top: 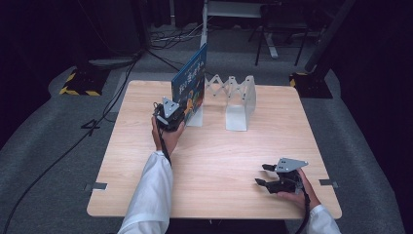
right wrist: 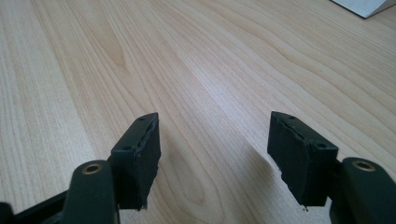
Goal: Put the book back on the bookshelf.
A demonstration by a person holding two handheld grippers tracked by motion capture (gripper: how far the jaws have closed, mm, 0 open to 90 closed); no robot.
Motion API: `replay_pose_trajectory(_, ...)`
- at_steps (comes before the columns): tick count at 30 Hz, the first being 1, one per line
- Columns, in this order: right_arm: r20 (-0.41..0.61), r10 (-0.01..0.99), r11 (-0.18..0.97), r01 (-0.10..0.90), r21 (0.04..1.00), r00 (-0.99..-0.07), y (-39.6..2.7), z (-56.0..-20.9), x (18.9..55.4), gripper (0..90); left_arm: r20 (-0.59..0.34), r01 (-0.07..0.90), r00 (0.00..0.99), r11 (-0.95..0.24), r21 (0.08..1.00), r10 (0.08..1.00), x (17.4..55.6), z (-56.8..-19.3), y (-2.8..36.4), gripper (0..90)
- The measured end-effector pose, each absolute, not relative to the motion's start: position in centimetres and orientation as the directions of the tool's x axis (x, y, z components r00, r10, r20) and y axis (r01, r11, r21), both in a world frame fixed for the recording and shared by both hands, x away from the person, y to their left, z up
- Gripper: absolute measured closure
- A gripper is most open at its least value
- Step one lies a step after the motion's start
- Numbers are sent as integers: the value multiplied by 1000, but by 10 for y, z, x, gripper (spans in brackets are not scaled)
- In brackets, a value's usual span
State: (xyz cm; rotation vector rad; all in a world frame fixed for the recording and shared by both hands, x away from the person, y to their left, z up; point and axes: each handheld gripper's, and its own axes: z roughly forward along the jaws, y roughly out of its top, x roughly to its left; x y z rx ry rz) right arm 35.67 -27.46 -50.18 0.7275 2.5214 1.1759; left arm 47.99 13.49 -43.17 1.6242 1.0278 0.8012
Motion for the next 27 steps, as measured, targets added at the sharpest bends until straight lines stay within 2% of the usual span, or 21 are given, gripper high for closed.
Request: replay_pose_trajectory(27,-28,538,557,331,761,-842,-273,-503,357,347,-11,256,294,-68,964,956,478,-435,130,798)
